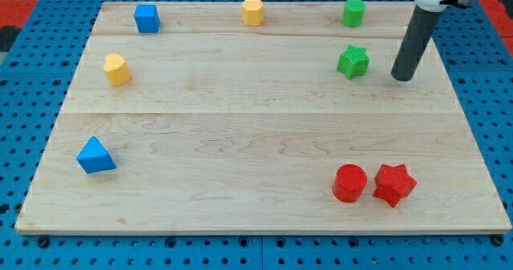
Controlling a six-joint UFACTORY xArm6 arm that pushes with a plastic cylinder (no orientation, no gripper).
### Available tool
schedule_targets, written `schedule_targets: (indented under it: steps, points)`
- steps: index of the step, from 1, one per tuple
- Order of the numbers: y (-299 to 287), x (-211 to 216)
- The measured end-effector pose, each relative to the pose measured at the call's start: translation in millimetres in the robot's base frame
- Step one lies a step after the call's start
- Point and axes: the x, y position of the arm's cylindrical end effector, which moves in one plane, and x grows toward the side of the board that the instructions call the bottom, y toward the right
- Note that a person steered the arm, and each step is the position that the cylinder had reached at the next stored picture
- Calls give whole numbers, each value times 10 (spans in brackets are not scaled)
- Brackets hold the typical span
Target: Move the green circle diagonally left of the green star
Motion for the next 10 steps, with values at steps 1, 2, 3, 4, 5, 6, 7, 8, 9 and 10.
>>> schedule_targets:
  steps: [1,2,3,4,5,6,7,8,9,10]
  points:
    - [-733,-445]
    - [-1672,-256]
    - [-1523,-629]
    - [-858,-732]
    - [30,-807]
    - [487,-1253]
    - [-34,-1298]
    - [-320,-1313]
    - [156,-1680]
    - [-276,-1436]
